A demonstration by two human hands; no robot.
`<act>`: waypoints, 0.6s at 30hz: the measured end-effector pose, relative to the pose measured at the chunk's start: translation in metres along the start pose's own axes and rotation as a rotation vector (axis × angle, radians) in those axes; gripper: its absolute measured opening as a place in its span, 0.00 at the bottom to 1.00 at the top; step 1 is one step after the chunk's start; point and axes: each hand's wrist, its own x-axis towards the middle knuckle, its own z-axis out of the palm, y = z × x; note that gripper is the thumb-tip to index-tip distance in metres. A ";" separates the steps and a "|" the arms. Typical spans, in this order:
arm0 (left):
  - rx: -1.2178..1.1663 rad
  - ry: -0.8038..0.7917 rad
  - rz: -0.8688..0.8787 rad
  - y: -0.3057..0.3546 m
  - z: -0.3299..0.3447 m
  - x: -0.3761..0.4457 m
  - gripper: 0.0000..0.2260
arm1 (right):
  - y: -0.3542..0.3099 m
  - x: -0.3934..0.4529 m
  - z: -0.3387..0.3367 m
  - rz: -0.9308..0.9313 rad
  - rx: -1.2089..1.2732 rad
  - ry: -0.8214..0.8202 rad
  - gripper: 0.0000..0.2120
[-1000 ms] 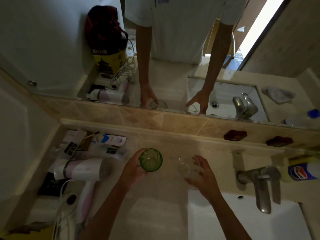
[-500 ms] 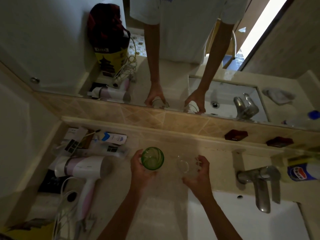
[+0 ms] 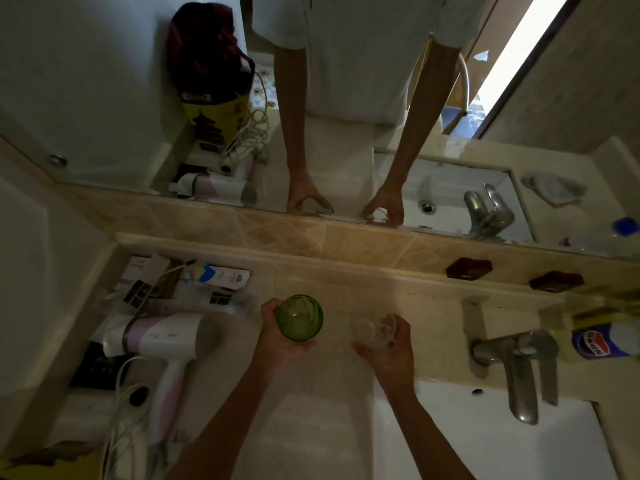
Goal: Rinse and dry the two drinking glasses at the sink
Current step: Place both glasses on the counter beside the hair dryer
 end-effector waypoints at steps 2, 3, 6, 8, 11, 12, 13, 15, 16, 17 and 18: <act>-0.034 0.057 -0.009 -0.001 0.006 -0.005 0.45 | -0.003 0.000 0.006 0.002 0.006 0.041 0.42; -0.061 0.079 -0.018 0.000 0.009 -0.007 0.45 | -0.005 -0.001 0.009 0.000 0.020 0.046 0.41; -0.124 0.118 -0.025 0.002 0.016 -0.011 0.44 | -0.003 0.000 0.009 -0.023 0.039 0.013 0.45; -0.151 0.120 -0.037 0.003 0.017 -0.012 0.44 | -0.001 0.001 0.006 -0.029 0.037 -0.016 0.48; -0.151 0.109 -0.060 0.000 0.016 -0.010 0.46 | -0.001 0.001 -0.003 -0.037 0.034 -0.049 0.47; -0.143 0.102 -0.064 -0.001 0.016 -0.009 0.47 | -0.001 0.001 -0.007 -0.042 0.037 -0.053 0.47; -0.137 0.097 -0.066 -0.001 0.015 -0.008 0.47 | 0.000 0.000 -0.011 -0.044 0.046 -0.051 0.47; -0.117 0.096 -0.068 -0.004 0.014 -0.007 0.48 | 0.004 -0.001 -0.020 -0.036 0.075 -0.031 0.46; -0.106 0.097 -0.067 -0.005 0.014 -0.006 0.49 | 0.006 0.000 -0.025 -0.026 0.088 -0.018 0.45; -0.095 0.096 -0.067 -0.004 0.013 -0.006 0.50 | 0.008 0.000 -0.030 -0.017 0.102 -0.007 0.45; -0.089 0.093 -0.068 -0.004 0.014 -0.006 0.51 | 0.009 0.001 -0.035 -0.009 0.111 0.002 0.45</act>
